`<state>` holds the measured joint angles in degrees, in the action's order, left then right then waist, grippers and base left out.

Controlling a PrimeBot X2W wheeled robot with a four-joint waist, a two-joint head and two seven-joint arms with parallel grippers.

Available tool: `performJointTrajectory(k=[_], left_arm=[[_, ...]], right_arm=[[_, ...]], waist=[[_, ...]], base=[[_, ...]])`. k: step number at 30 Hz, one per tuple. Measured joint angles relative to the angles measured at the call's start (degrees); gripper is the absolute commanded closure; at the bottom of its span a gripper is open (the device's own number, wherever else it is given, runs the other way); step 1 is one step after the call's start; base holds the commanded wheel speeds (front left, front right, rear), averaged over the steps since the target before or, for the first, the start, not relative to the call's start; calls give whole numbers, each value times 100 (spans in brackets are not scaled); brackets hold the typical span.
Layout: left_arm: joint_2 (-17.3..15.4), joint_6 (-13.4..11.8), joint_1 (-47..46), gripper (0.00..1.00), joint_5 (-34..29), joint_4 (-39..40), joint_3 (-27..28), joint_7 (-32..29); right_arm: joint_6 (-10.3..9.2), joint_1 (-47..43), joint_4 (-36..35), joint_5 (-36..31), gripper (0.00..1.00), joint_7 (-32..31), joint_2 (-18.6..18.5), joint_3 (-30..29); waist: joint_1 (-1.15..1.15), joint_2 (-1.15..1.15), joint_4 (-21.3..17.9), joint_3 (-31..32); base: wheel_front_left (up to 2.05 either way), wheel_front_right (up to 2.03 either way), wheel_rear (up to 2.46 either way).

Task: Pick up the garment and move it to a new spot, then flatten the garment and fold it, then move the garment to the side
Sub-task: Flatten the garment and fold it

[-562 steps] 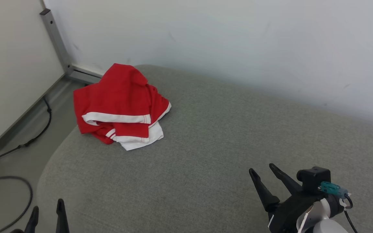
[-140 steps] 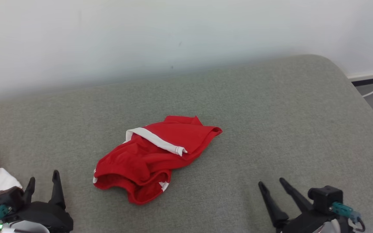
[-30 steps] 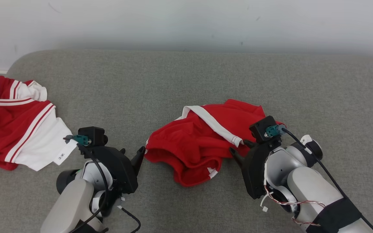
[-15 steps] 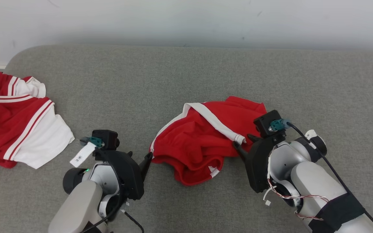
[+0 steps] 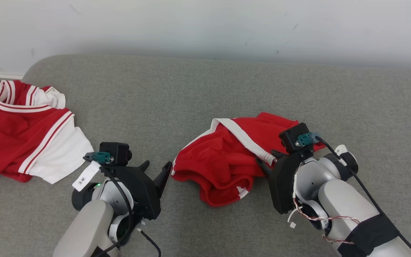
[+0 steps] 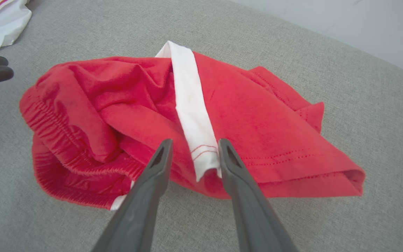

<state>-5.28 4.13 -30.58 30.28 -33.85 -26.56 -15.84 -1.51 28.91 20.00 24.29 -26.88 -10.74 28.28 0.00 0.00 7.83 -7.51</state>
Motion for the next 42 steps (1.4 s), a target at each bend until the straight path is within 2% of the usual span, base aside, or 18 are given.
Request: performJointTrajectory(k=[5, 13, 16, 18, 24, 28, 31, 32, 34, 35, 36, 42], left_arm=[[19, 98, 149, 0, 42, -46, -126, -67], [100, 92, 189, 0, 59, -158, -133, -73], [103, 83, 135, 0, 59, -191, -85, -45], [103, 83, 88, 0, 59, -207, -77, -43], [115, 48, 41, 0, 59, -308, -65, -2], [138, 44, -20, 4, 59, -376, -66, 46], [154, 43, -44, 9, 59, -409, -65, 85], [154, 43, -46, 16, 59, -425, -65, 110], [154, 42, -54, 55, 59, -449, -60, 143], [155, 42, -66, 69, 59, -454, -56, 182], [156, 42, -92, 100, 59, -464, -55, 192], [170, 42, -181, 100, 59, -489, -38, 341]], right_arm=[[8, -1, -1, 5, 36, -1, 52, 66], [8, -4, -7, 7, 37, -2, 16, 55], [8, -4, -14, 7, 42, -1, 15, 54], [8, -4, -23, 7, 51, -1, 14, 54], [8, -4, -27, 7, 55, -1, 5, 54], [8, -3, -32, 7, 56, -2, 5, 58], [8, -3, -32, 7, 62, -2, 4, 63], [8, -2, -32, 7, 75, -2, 4, 63], [8, -2, -32, 7, 95, -2, 3, 64], [8, -1, -32, 7, 100, -2, 1, 64], [8, 0, -32, 5, 100, -1, -2, 64], [8, 4, -31, 5, 100, 42, -21, 56]], waist=[[0, 0, -59, -2], [0, 0, -139, -64], [0, 1, -154, -85], [0, 0, -162, -98], [0, 1, -175, -143], [0, 0, -180, -172], [0, 0, -186, -190], [0, 0, -188, -195], [0, 0, -192, -203], [0, 1, -193, -206], [0, 1, -194, -208], [0, 1, -196, -202]], base=[[0, 0, 0], [0, 0, 0], [0, 0, 0], [0, 0, 0], [0, 0, 0], [0, 0, 0], [0, 0, 0], [0, 0, 0], [0, 0, 0], [0, 0, 0], [0, 0, 0], [0, 0, 0]])
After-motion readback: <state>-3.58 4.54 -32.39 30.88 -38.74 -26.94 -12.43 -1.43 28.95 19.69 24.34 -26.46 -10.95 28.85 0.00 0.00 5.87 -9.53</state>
